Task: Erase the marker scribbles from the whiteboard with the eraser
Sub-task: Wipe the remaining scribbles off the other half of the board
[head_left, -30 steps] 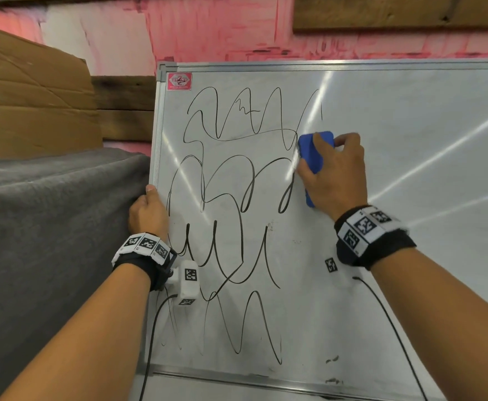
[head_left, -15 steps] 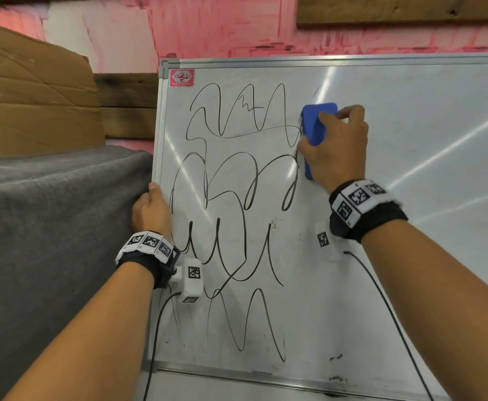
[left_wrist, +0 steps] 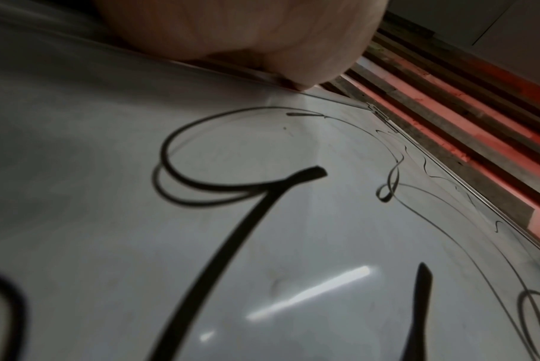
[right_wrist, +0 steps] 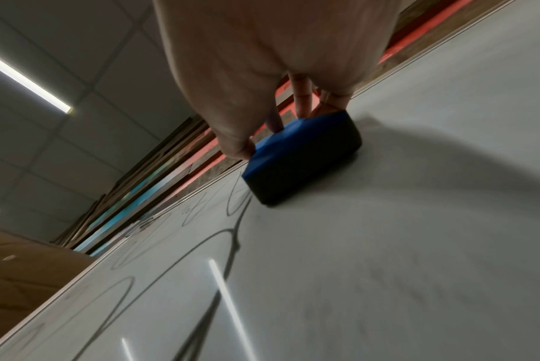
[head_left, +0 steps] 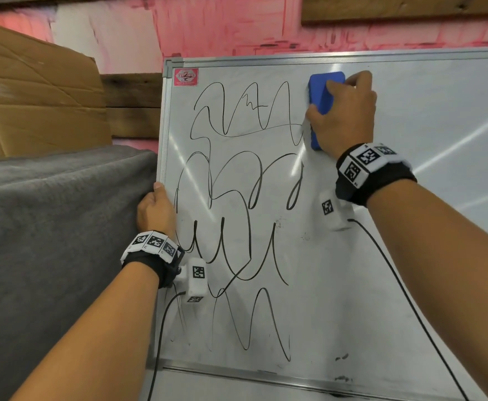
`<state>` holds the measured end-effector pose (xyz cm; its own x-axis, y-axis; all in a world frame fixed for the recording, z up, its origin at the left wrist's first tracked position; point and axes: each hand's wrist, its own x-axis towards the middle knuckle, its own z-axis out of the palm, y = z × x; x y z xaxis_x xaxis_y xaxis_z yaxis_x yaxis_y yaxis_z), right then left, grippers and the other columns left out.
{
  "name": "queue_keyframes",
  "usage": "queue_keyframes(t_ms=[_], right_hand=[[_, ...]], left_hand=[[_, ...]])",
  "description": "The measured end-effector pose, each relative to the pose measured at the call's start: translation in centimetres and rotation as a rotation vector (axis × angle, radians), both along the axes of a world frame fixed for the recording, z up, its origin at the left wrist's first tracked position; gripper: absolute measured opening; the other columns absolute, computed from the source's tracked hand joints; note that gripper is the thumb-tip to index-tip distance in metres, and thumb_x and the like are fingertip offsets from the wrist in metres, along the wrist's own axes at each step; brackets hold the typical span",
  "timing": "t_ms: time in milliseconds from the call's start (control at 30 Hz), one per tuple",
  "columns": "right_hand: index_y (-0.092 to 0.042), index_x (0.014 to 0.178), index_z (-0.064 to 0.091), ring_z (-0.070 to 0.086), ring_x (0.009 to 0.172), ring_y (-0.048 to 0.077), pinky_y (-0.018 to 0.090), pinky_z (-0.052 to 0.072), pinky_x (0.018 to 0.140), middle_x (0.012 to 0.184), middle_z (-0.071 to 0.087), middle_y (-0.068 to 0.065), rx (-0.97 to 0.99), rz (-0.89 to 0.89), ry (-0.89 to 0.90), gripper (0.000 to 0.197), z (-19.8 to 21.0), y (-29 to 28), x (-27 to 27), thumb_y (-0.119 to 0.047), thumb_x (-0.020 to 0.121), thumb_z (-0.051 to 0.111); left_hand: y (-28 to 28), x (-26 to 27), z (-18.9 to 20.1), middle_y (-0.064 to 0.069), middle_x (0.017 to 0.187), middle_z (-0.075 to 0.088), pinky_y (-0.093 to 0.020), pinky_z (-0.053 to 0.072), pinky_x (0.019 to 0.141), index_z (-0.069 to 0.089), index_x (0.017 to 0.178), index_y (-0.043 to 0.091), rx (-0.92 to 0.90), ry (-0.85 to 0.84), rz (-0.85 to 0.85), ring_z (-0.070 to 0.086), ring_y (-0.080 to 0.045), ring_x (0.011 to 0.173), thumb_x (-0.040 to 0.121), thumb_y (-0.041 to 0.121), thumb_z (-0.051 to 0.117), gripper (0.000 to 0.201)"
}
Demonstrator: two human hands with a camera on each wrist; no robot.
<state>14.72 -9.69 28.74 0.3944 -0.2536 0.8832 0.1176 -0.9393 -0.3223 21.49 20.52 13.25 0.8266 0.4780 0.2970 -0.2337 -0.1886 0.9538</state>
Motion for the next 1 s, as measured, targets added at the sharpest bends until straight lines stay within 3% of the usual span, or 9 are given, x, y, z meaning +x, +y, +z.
queue_keyframes(t_ms=[200, 300, 400, 500, 600, 767, 867, 1000], right_hand=[[-0.010, 0.110, 0.066, 0.051, 0.103, 0.032, 0.034, 0.048, 0.088, 0.127, 0.043, 0.010, -0.031, 0.076, 0.055, 0.038, -7.7, 1.8, -2.8, -0.035, 0.083, 0.072], [-0.012, 0.113, 0.065, 0.050, 0.103, 0.031, 0.032, 0.046, 0.084, 0.128, 0.043, 0.009, -0.026, 0.116, 0.082, 0.038, -12.7, 2.4, -4.7, -0.032, 0.082, 0.074], [-0.014, 0.112, 0.065, 0.052, 0.099, 0.028, 0.034, 0.050, 0.083, 0.127, 0.043, 0.006, -0.026, 0.133, 0.098, 0.036, -14.9, 2.4, -5.8, -0.033, 0.083, 0.075], [-0.011, 0.114, 0.066, 0.053, 0.103, 0.033, 0.037, 0.049, 0.090, 0.127, 0.044, 0.011, -0.018, 0.122, 0.077, 0.040, -12.2, 1.3, -5.1, -0.035, 0.083, 0.074], [-0.009, 0.114, 0.067, 0.052, 0.105, 0.036, 0.033, 0.046, 0.094, 0.126, 0.044, 0.013, -0.007, 0.061, 0.048, 0.042, -6.0, -0.4, -3.1, -0.037, 0.083, 0.071], [-0.009, 0.111, 0.066, 0.052, 0.102, 0.035, 0.037, 0.045, 0.097, 0.123, 0.043, 0.012, -0.014, -0.022, 0.052, 0.041, 1.7, -1.6, -0.3, -0.040, 0.083, 0.069], [-0.011, 0.111, 0.067, 0.052, 0.101, 0.036, 0.037, 0.045, 0.094, 0.125, 0.043, 0.012, -0.014, -0.025, 0.059, 0.041, 2.3, -1.6, 0.2, -0.040, 0.083, 0.069], [-0.009, 0.109, 0.066, 0.052, 0.099, 0.035, 0.039, 0.048, 0.093, 0.120, 0.043, 0.010, -0.009, 0.029, 0.067, 0.041, -0.9, -1.0, -1.0, -0.039, 0.081, 0.072]], left_hand=[[-0.3, -0.2, 0.0, -0.005, 0.096, 0.060, -0.029, 0.038, 0.080, 0.062, 0.094, 0.016, -0.006, 0.010, 0.019, 0.054, -0.025, 0.089, 0.103, 0.049, 0.032, 0.046], [-0.3, -0.5, 0.1, -0.005, 0.096, 0.059, -0.028, 0.037, 0.078, 0.064, 0.099, 0.012, 0.007, 0.007, 0.026, 0.053, -0.025, 0.089, 0.104, 0.047, 0.032, 0.048], [-0.4, -0.6, 0.2, -0.006, 0.098, 0.062, -0.029, 0.038, 0.079, 0.066, 0.101, 0.009, -0.028, 0.006, 0.021, 0.056, -0.026, 0.091, 0.103, 0.047, 0.034, 0.049], [-0.4, -0.6, 0.3, -0.005, 0.099, 0.062, -0.029, 0.039, 0.080, 0.065, 0.099, 0.013, -0.053, 0.010, 0.021, 0.057, -0.024, 0.091, 0.103, 0.047, 0.035, 0.045], [-0.4, -0.6, 0.4, -0.005, 0.099, 0.063, -0.030, 0.039, 0.080, 0.064, 0.096, 0.016, -0.057, 0.023, 0.022, 0.057, -0.024, 0.091, 0.102, 0.047, 0.035, 0.043], [-0.2, -0.5, 0.2, -0.005, 0.100, 0.064, -0.030, 0.041, 0.081, 0.069, 0.104, 0.014, -0.082, 0.017, 0.017, 0.059, -0.026, 0.093, 0.101, 0.050, 0.037, 0.048], [-0.2, -0.3, 0.1, -0.006, 0.103, 0.065, -0.030, 0.042, 0.084, 0.070, 0.107, 0.013, -0.073, 0.008, 0.025, 0.059, -0.027, 0.095, 0.100, 0.050, 0.038, 0.050], [-0.2, -0.2, 0.0, -0.004, 0.101, 0.065, -0.029, 0.041, 0.083, 0.069, 0.104, 0.013, -0.093, -0.006, 0.034, 0.059, -0.026, 0.093, 0.100, 0.050, 0.039, 0.048]])
